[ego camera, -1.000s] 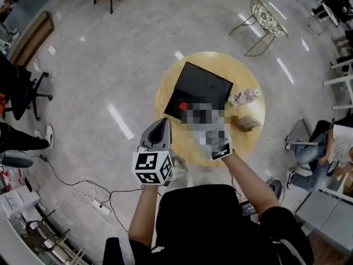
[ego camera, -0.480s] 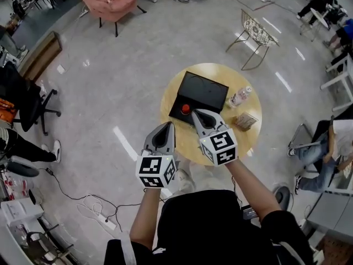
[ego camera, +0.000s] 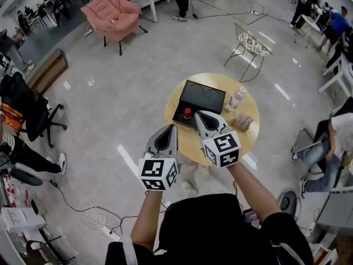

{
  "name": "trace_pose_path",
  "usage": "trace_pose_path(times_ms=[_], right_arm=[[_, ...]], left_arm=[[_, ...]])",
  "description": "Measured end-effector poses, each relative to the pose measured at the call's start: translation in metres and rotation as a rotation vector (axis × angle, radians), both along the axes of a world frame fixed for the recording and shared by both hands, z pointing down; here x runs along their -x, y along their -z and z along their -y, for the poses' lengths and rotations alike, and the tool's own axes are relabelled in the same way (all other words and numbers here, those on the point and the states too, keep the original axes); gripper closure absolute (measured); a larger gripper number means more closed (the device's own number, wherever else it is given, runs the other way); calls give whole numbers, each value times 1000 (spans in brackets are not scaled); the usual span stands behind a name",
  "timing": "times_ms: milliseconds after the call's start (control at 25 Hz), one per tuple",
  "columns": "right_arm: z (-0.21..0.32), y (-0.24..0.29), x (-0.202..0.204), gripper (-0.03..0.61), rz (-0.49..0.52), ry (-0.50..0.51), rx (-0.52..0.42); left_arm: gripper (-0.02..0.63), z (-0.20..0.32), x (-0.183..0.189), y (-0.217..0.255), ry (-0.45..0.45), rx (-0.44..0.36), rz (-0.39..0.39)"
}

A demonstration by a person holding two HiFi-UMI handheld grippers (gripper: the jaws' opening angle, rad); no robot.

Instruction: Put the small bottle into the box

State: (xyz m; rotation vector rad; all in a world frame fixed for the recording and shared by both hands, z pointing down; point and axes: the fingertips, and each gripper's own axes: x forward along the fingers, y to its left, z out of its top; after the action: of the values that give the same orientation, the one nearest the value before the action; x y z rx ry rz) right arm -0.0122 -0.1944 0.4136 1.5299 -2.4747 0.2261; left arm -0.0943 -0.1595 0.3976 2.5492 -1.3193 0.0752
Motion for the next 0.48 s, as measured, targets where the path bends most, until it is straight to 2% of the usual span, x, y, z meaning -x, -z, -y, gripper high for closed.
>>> trace_pose_path(times_ms=[240,480], right_arm=[[-17,26,5,575,10,-2,-57],[-34,47,-3,575,25,4,-101]], left_arm=[[604,-14,1,23,-8,-50,-5],[604,-29,-14,38,-23,-83,-5]])
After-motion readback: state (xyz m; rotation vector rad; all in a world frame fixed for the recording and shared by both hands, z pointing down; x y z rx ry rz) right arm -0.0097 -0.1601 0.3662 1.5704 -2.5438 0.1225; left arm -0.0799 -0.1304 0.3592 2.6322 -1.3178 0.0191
